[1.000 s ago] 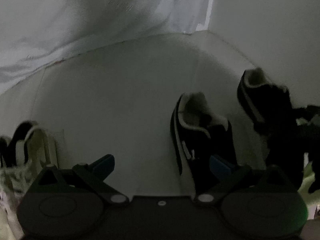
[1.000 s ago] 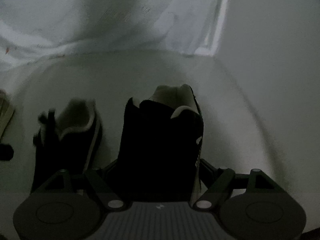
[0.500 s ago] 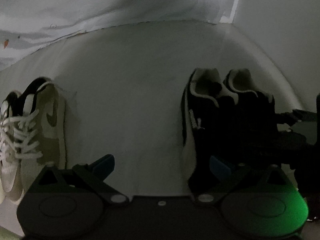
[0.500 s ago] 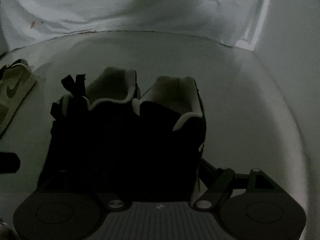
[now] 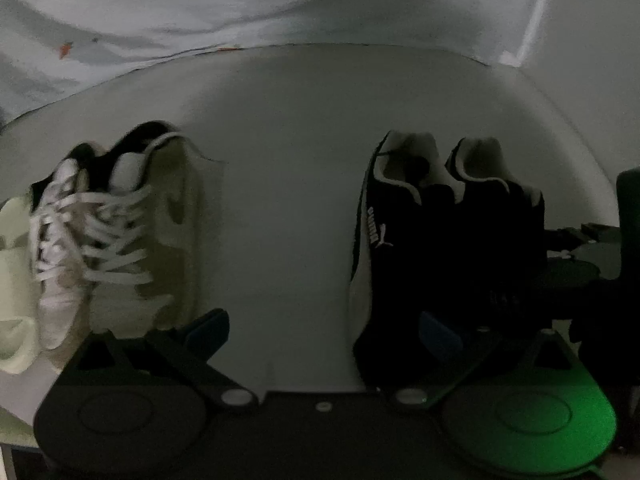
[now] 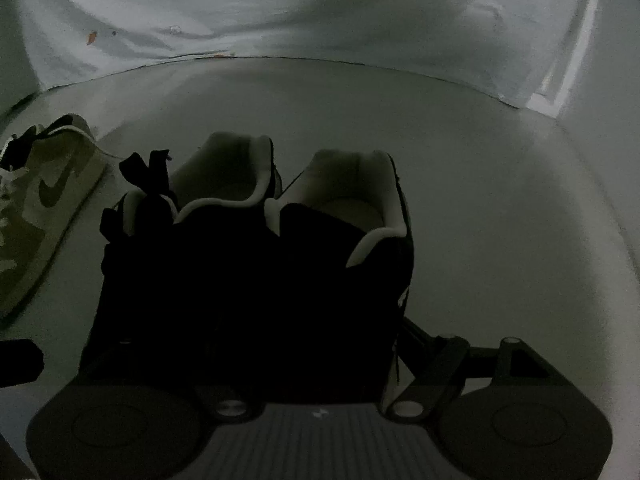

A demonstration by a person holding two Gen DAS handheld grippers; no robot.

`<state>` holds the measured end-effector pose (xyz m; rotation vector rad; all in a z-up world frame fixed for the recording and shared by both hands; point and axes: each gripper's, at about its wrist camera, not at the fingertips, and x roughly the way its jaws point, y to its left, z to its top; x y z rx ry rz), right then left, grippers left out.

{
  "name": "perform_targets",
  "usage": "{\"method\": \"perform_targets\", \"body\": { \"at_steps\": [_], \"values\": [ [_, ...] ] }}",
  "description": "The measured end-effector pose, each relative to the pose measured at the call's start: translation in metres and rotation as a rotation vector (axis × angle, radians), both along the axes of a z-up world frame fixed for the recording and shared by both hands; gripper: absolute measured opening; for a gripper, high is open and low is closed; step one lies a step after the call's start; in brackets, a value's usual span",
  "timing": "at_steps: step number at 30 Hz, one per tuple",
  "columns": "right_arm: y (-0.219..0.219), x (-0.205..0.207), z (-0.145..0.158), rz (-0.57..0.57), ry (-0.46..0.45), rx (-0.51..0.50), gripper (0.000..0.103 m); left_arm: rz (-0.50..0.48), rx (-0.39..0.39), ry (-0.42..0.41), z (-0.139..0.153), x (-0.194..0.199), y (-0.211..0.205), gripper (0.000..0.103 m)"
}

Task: Organize scattered shoes

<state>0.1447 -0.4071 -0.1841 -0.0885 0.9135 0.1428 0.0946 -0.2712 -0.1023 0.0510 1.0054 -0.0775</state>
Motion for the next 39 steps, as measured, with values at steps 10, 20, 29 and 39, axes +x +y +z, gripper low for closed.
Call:
{"method": "perform_targets", "body": {
  "at_steps": [10,20,29,39],
  "values": [
    [0.062,0.033,0.002,0.063,0.01,0.021,0.08,0.056,-0.006,0.0,0.006,0.005,0.047,0.102],
    [0.114,0.034,0.006,0.094,0.02,0.0,0.08,0.029,-0.033,-0.036,0.018,0.027,0.085,0.102],
    [0.115,0.035,0.011,0.047,0.046,-0.032,0.085,-0.014,-0.112,-0.143,0.032,0.064,0.124,0.102],
    [0.134,0.011,0.063,0.062,-0.225,-0.156,0.098,-0.089,-0.229,-0.215,0.034,0.104,0.143,0.102]
  ]
}}
